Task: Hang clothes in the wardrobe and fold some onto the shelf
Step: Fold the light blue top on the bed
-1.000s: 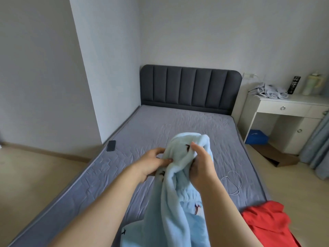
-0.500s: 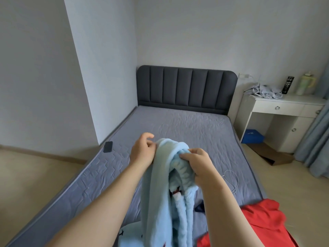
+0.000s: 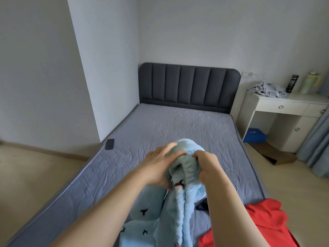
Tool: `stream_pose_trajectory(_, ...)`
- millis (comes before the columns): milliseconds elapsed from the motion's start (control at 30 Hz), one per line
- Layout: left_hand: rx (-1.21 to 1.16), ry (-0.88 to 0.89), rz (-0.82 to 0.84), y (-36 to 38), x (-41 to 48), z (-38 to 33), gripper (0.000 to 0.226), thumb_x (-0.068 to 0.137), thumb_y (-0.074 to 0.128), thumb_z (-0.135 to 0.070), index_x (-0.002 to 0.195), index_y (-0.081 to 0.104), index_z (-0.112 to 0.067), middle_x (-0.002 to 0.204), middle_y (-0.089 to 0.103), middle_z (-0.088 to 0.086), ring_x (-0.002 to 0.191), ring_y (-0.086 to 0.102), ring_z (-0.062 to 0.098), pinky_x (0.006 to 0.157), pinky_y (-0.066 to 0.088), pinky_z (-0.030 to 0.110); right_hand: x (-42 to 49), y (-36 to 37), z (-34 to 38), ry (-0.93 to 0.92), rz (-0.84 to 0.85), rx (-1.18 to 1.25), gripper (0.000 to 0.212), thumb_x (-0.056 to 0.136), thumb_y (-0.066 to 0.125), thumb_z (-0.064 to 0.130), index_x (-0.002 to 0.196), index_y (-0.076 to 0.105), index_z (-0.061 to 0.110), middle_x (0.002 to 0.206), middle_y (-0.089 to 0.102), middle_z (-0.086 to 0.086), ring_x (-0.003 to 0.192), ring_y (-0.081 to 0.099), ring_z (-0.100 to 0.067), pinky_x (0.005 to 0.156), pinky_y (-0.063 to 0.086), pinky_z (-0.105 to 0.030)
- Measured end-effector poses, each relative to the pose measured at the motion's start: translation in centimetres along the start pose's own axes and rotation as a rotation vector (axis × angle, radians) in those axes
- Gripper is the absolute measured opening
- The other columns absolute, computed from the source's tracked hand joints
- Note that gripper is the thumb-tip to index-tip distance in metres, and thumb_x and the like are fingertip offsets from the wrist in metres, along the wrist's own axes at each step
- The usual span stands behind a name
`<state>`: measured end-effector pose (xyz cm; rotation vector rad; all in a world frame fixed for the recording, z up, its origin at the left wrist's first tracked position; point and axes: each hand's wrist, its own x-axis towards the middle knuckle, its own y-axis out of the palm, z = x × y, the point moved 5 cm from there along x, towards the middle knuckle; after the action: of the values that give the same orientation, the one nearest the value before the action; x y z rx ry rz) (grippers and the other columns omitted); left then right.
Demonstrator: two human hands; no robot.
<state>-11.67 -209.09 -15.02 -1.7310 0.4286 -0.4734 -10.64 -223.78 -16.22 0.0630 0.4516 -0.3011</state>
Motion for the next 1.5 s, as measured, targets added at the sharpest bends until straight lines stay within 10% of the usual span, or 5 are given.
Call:
stream_pose_trajectory(167,-0.407,-0.019,-0.263,-2.2,1.2,-0.5,0.032,0.073,0.050,-0.017,0.100,0.067,-0.016,0.118,0.060,-0.001,0.110,0.053,0.019,0.090,0.040,0.024,0.4,0.6,-0.4,0.004,0.101,-0.005,0.011,0.082,0.050,0.001,0.083,0.061,0.005,0.075,0.059,-0.014,0.072,0.054,-0.025,0.069,0.045,-0.032)
stream_pose_trajectory(333,-0.377,-0.299,-0.441,-4.6,2.3,0.6,0.020,0.066,0.059,-0.018,0.061,0.040,-0.022,0.055,0.047,-0.006,0.060,0.044,0.021,0.048,0.030,0.025,0.2,1.3,-1.4,-0.079,0.169,-0.067,0.028,0.086,0.047,0.009,0.110,0.059,0.018,0.097,0.060,-0.004,0.089,0.056,-0.021,0.071,0.046,-0.032)
stream_pose_trajectory(533,-0.668,-0.429,-0.463,-7.0,3.8,0.4,0.019,0.068,0.059,-0.008,0.063,0.047,-0.022,0.060,0.050,-0.008,0.057,0.047,0.009,0.048,0.033,0.022,-2.4,2.8,-0.1,-0.349,0.500,-0.076,0.023,0.069,0.062,0.016,0.092,0.061,0.017,0.080,0.070,0.004,0.077,0.069,-0.011,0.060,0.056,-0.025)
stream_pose_trajectory(1167,-1.205,-0.216,-0.101,-3.7,0.2,1.7,0.063,0.058,0.078,-0.015,0.113,0.052,-0.031,0.102,0.060,-0.011,0.094,0.059,0.006,0.083,0.048,0.020,-3.2,1.7,3.1,-0.659,0.125,-0.310,0.023,0.073,0.065,0.005,0.069,0.043,0.008,0.060,0.038,0.003,0.057,0.032,-0.011,0.052,0.028,-0.025)
stream_pose_trajectory(1500,-1.646,-0.572,-0.399,-5.2,1.4,3.0,0.015,0.086,0.052,-0.012,0.075,0.060,-0.007,0.061,0.065,0.011,0.056,0.064,0.021,0.052,0.051,0.023,-2.2,1.3,0.8,-0.461,0.194,-0.250,0.014,0.074,0.073,0.019,0.077,0.060,0.014,0.067,0.060,0.005,0.061,0.057,-0.010,0.055,0.046,-0.022)
